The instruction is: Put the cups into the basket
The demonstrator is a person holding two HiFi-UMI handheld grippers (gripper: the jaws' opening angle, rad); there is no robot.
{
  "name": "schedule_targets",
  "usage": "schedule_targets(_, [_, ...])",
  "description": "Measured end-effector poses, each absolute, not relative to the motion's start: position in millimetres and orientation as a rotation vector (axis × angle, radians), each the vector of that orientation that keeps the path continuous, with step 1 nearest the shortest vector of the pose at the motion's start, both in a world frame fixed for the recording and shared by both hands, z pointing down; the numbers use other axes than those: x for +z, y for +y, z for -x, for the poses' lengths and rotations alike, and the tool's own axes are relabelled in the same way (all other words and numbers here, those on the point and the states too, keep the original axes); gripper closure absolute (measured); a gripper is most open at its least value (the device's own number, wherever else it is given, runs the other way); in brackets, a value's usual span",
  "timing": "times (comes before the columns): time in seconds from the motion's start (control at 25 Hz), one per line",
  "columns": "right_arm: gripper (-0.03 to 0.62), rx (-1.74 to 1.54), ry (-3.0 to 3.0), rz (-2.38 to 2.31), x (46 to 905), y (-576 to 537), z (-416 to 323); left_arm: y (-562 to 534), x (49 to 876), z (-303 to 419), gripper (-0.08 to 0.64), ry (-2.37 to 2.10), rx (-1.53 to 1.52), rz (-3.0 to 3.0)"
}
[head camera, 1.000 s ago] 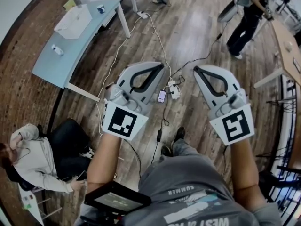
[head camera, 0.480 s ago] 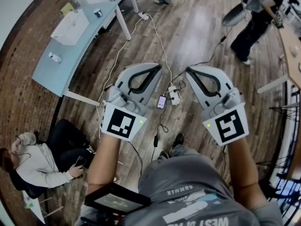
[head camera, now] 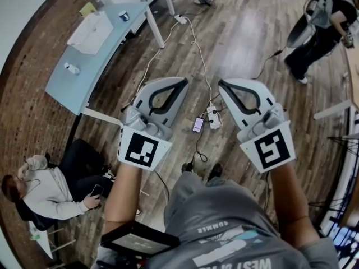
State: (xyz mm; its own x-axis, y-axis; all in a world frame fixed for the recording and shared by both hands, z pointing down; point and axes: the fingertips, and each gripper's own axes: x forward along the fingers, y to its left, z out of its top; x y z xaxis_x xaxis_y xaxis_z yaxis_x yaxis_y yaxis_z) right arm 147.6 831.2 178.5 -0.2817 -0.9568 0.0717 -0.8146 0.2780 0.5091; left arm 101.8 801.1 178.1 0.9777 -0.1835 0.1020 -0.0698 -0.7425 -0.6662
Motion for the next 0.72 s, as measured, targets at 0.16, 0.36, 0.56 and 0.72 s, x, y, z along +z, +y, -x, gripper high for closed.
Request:
schedule_targets(0.16, [0.58, -0.53, -2.196, -1.594, 178.9, 817.7, -148.5, 788.5, 179.7, -102.5, 0.56, 0.178, -0.222, 2.408])
schedule_targets(0.36, [0.58, -0.521, -2.182, -1.6, 178.3, 789.7, -149.8, 761.2, 180.7, -103.9, 0.56, 0.158, -0.214, 2.419])
schedule_targets(0.56, [0.58, -0.507, -2.163, -1.592, 180.0, 754.2, -146.3, 722.7, 180.9, -105.6, 0.56, 0.137, -0.194, 2.434])
schedule_targets(0.72, [0.58, -0.498, -2.137, -1.607, 183.0, 721.1, -143.5, 691.2, 184.6, -103.2, 0.56, 0.108, -0.183, 2.436])
